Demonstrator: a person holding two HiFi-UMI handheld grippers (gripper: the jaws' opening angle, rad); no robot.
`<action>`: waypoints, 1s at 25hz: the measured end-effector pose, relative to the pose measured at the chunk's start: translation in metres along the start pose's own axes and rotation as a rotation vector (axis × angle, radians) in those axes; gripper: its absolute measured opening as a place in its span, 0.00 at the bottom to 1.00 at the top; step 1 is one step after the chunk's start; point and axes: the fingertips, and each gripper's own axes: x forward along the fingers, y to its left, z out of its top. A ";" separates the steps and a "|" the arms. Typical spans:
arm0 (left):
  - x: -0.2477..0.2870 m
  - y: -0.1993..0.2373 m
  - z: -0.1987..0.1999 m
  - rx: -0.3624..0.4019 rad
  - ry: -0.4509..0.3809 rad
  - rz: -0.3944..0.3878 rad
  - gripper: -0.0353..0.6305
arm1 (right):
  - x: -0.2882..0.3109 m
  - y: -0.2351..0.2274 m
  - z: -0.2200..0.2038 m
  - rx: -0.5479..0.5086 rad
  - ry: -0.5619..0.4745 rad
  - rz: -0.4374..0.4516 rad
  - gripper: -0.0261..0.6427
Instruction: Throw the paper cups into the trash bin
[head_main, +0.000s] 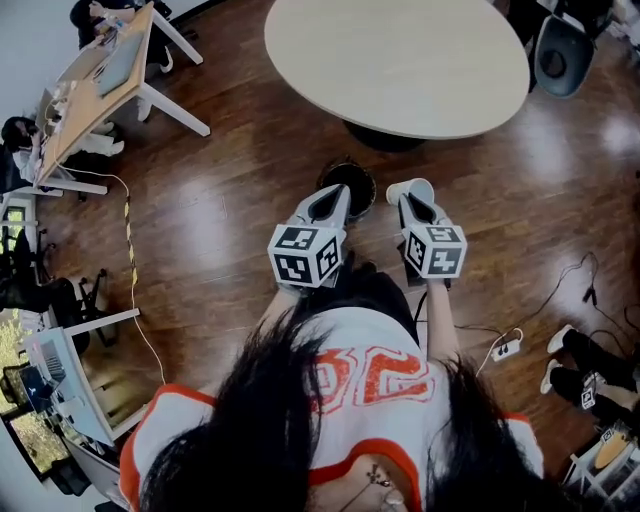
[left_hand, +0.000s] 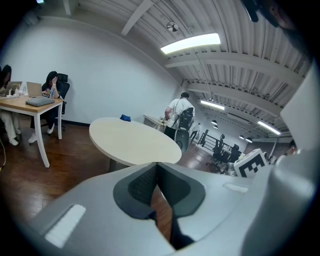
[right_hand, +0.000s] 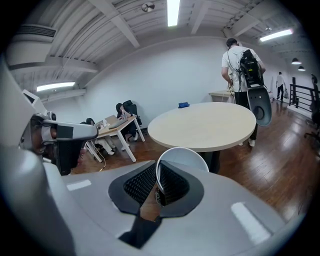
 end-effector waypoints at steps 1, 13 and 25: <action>-0.004 0.005 0.001 -0.007 -0.004 0.008 0.05 | 0.001 0.004 0.000 -0.003 0.004 0.001 0.08; -0.012 0.048 0.014 0.041 -0.015 -0.024 0.05 | 0.019 0.023 -0.018 0.055 0.008 -0.074 0.08; 0.003 0.122 0.038 0.099 0.067 -0.159 0.05 | 0.078 0.043 -0.024 0.231 0.002 -0.231 0.08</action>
